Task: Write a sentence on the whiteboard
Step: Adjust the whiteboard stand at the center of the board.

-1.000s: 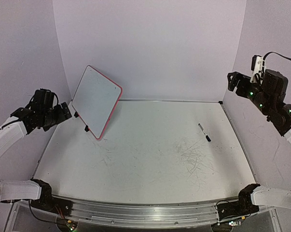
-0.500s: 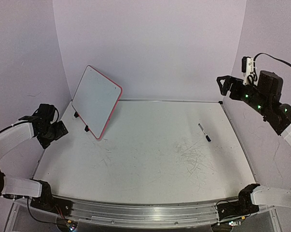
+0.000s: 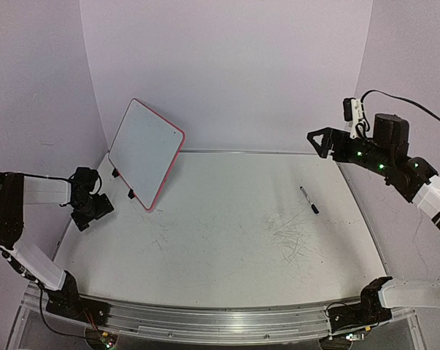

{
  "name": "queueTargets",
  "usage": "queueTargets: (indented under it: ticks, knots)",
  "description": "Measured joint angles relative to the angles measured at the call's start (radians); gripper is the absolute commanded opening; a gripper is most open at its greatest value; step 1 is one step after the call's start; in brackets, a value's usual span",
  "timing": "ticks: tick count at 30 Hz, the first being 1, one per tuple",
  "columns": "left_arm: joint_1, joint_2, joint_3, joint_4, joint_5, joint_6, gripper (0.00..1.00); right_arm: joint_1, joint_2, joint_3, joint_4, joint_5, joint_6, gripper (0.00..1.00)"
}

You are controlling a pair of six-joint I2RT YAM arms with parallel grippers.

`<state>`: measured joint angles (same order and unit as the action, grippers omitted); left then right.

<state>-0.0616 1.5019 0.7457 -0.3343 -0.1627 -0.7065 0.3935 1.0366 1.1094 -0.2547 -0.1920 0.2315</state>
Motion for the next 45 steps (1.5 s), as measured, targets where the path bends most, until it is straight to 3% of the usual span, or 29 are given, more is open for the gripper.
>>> queueTargets:
  ticks: [10,20,27,36,40,45]
  knots:
    - [0.000,0.187,0.145,0.154,0.111,0.028,0.88,0.000,-0.003,-0.014,0.001,-0.021,0.021,0.98]
    - [0.000,0.388,0.308,0.262,0.183,0.027,0.68,0.000,-0.021,-0.036,0.006,-0.041,0.052,0.98]
    - [-0.001,0.401,0.312,0.273,0.216,0.032,0.55,0.000,-0.034,-0.039,0.007,-0.041,0.060,0.98]
    - [-0.032,0.390,0.284,0.293,0.213,0.055,0.52,0.000,-0.013,-0.052,0.023,-0.055,0.071,0.98]
    - [-0.033,0.391,0.286,0.292,0.215,0.061,0.42,0.000,-0.010,-0.064,0.026,-0.060,0.075,0.98]
    - [-0.046,0.413,0.319,0.287,0.217,0.093,0.42,0.000,-0.011,-0.075,0.029,-0.060,0.078,0.98]
